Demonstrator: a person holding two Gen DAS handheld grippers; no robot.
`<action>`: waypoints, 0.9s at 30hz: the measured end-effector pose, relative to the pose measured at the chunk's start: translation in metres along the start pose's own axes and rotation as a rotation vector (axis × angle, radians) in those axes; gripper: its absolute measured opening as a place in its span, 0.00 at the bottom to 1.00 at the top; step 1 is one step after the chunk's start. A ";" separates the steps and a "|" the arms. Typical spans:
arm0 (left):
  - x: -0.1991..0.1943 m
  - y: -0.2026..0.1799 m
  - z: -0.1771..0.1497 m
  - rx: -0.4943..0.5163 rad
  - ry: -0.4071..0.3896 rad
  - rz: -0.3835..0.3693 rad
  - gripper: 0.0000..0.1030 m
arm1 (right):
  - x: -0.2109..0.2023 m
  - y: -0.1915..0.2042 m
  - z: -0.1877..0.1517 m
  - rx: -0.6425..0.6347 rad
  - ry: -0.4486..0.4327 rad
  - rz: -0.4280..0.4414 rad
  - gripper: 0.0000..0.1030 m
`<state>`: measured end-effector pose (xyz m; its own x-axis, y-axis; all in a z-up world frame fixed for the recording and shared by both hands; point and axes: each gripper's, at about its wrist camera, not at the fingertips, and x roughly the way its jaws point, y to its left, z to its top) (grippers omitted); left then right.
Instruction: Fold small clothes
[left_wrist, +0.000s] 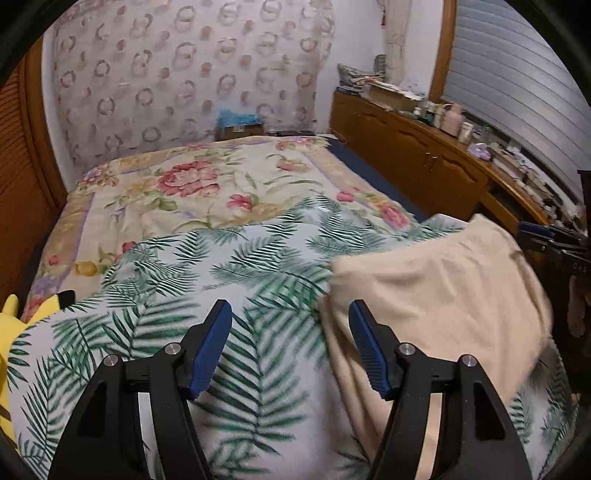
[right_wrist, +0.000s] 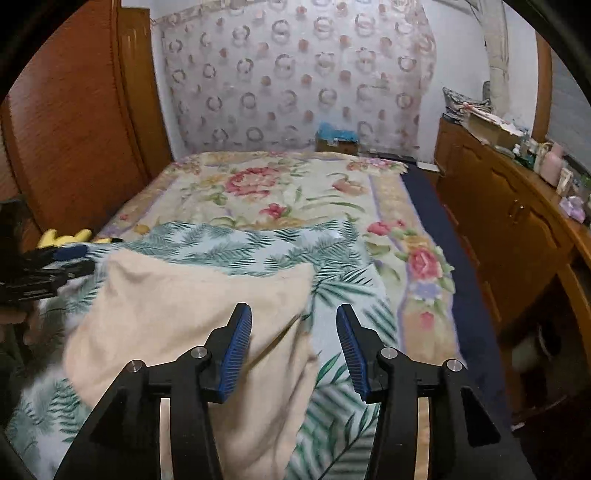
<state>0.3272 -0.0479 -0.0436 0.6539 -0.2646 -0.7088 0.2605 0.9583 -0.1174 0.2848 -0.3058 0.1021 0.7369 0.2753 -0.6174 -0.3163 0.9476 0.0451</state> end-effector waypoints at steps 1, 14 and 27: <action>-0.003 -0.003 -0.002 0.003 0.003 -0.010 0.65 | 0.001 0.003 -0.006 0.004 -0.001 0.012 0.48; -0.026 -0.053 -0.052 0.084 0.093 -0.153 0.65 | -0.041 0.001 -0.068 -0.072 0.118 0.130 0.48; -0.007 -0.064 -0.063 0.140 0.140 -0.063 0.65 | -0.049 0.017 -0.061 -0.197 0.121 0.060 0.04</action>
<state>0.2610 -0.1001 -0.0750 0.5310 -0.2966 -0.7938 0.4004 0.9134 -0.0735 0.2072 -0.3130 0.0852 0.6398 0.2976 -0.7086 -0.4768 0.8768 -0.0623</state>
